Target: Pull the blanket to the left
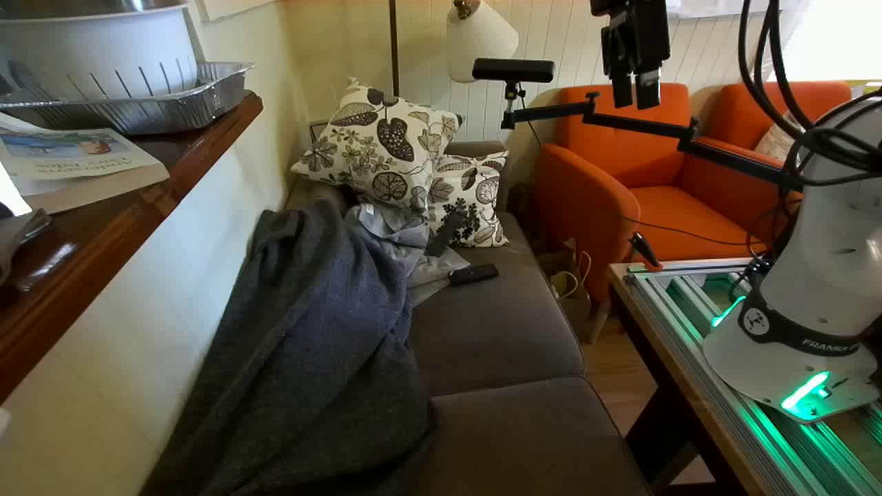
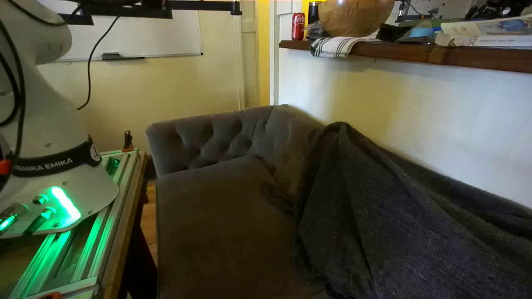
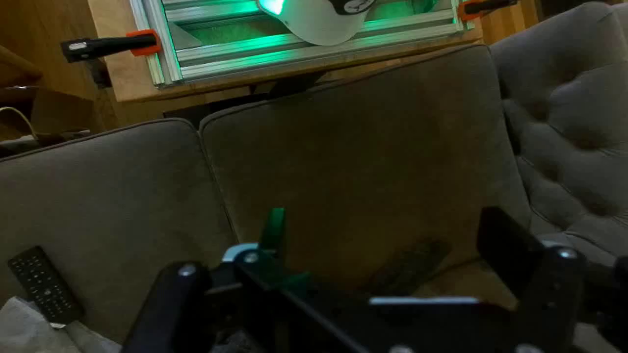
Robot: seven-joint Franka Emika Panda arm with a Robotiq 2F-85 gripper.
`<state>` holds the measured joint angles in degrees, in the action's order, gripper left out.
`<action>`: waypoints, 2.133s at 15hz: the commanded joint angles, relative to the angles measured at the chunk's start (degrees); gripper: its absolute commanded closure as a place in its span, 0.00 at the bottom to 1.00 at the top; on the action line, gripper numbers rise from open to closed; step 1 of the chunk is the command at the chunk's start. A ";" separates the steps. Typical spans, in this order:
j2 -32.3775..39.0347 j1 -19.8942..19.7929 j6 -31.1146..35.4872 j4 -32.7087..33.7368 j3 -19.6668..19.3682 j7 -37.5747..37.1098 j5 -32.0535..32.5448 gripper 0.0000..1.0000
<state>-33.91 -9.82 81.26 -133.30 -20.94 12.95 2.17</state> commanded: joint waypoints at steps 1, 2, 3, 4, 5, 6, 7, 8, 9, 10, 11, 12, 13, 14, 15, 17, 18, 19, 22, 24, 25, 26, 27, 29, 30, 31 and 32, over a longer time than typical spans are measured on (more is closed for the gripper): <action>0.31 -1.27 -0.04 0.10 0.97 0.60 -0.42 0.00; 0.31 -1.27 -0.04 0.10 0.97 0.60 -0.42 0.00; 0.31 -1.27 -0.04 0.10 0.97 0.60 -0.42 0.00; 0.31 -1.27 -0.04 0.10 0.97 0.60 -0.42 0.00; 0.31 -1.27 -0.04 0.10 0.97 0.60 -0.42 0.00; 0.31 -1.27 -0.04 0.10 0.97 0.60 -0.42 0.00; 0.31 -1.27 -0.04 0.10 0.97 0.60 -0.42 0.00; 2.24 -0.46 2.60 0.18 0.84 1.87 -0.22 0.00; 4.33 1.57 5.44 0.31 1.23 3.65 -2.08 0.00; 5.81 3.26 8.91 0.16 1.49 5.02 -5.12 0.00; 8.28 5.30 12.19 0.54 3.03 6.75 -6.38 0.00; 10.10 6.69 14.62 1.07 3.73 8.48 -8.52 0.00; 12.47 8.33 17.46 1.76 4.72 10.17 -10.50 0.00; 15.12 9.99 19.91 2.76 6.02 11.81 -12.33 0.00; 18.49 11.30 22.61 4.16 7.56 13.56 -12.62 0.00; 24.28 12.15 29.09 6.39 10.09 15.61 -10.99 0.00; 26.67 12.55 31.76 7.21 10.93 16.68 -12.45 0.00; 29.14 12.40 35.54 8.02 12.55 16.47 -10.37 0.00; 36.22 12.15 43.27 10.16 15.89 16.42 -10.20 0.00; 33.91 11.08 42.84 7.92 16.90 15.00 -10.33 0.00; 35.46 11.01 43.51 8.57 17.37 14.99 -10.29 0.00; 36.40 10.94 43.61 9.17 17.53 15.03 -10.26 0.00; 36.73 10.85 43.63 9.51 17.54 15.14 -10.24 0.00; 38.24 11.53 45.16 10.09 18.49 14.41 -10.11 0.00; 39.53 12.28 46.08 10.16 19.61 14.51 -8.11 0.00; 40.68 12.93 48.80 9.83 20.89 14.80 -8.79 0.00; 42.29 13.76 51.04 9.82 22.34 13.69 -7.58 0.00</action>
<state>4.25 2.46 126.88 -123.73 -2.25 28.30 -7.73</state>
